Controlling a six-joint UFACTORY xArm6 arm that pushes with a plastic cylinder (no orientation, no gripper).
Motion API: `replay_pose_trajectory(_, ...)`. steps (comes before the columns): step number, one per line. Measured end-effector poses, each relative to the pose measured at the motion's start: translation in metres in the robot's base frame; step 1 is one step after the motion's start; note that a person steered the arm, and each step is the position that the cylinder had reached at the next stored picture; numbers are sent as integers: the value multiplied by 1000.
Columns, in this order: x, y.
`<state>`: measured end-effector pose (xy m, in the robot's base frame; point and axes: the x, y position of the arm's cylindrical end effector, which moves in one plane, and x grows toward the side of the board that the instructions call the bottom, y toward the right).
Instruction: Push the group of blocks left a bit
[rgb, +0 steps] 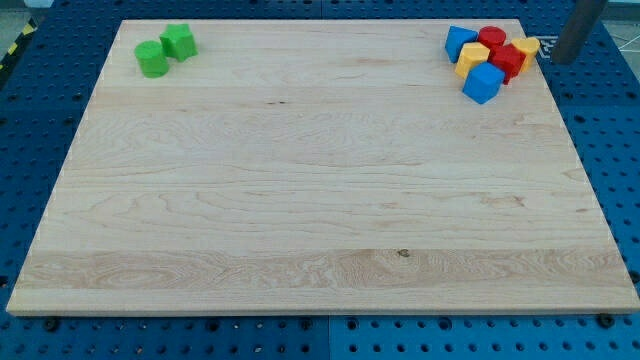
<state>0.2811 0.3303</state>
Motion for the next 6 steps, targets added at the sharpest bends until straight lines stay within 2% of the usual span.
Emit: replay_pose_trajectory(6,3,-69)
